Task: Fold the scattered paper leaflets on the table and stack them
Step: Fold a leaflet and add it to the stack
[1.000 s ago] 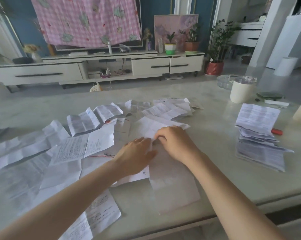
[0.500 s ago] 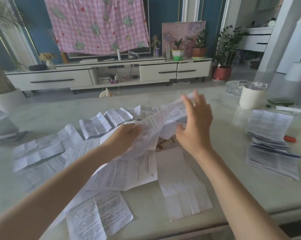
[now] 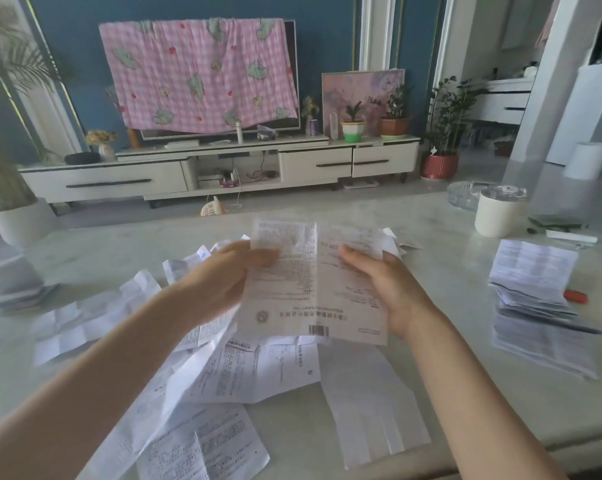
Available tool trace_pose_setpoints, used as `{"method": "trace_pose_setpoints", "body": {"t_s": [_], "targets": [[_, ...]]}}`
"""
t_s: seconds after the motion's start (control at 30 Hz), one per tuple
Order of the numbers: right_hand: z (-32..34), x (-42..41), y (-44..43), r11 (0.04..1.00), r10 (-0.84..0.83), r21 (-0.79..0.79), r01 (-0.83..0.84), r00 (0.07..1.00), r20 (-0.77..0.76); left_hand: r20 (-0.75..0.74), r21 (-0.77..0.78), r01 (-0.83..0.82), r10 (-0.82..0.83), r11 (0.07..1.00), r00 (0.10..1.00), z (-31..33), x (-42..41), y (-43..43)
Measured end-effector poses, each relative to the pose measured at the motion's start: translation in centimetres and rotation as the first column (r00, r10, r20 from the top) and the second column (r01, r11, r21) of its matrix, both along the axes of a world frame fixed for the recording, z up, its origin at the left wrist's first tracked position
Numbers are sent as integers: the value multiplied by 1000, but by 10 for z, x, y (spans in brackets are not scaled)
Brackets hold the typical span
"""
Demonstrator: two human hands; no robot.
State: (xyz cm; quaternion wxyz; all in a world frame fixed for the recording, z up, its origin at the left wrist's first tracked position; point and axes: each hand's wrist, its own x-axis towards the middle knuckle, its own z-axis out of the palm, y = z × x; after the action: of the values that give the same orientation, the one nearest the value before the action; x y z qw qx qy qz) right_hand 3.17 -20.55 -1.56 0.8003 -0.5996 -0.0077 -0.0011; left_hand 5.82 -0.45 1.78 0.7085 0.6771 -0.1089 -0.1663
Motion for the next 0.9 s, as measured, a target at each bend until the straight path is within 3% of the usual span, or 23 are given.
{"method": "trace_pose_setpoints", "body": {"t_s": [0.13, 0.2, 0.33, 0.47, 0.63, 0.67, 0.77, 0.83, 0.9], "targets": [[-3, -2, -11, 971, 149, -190, -144, 989, 15, 11, 4, 28, -28, 1000, 1000, -8, -2, 6], [-2, -3, -15, 963, 179, -208, -173, 984, 11, 48, 29, 12, -13, 1000, 999, -11, -2, 7], [-2, -2, -24, 988, 126, -86, -128, 992, -32, 49, 61, 31, -34, 998, 998, -14, -4, 2], [4, -7, -30, 997, 63, -47, -65, 997, -39, -11, -31, 60, -60, 998, 998, -13, -7, -6], [2, -11, -31, 995, 98, 37, -96, 994, -41, 65, -43, -113, 115, 993, 991, -18, -11, -9], [1, -12, -30, 992, 118, 38, -118, 993, -17, 23, -52, -143, 145, 988, 989, -19, -11, -13], [2, -16, -32, 985, 166, -68, -161, 983, 79, -11, -72, -281, 281, 957, 960, -22, -11, -15], [-1, -16, -36, 976, 141, -180, -122, 985, 96, -179, -133, -168, 143, 977, 973, -24, -6, -8], [-2, -16, -38, 953, 97, -295, -67, 991, 88, -206, -52, 2, -12, 999, 979, -25, -4, -2]]}}
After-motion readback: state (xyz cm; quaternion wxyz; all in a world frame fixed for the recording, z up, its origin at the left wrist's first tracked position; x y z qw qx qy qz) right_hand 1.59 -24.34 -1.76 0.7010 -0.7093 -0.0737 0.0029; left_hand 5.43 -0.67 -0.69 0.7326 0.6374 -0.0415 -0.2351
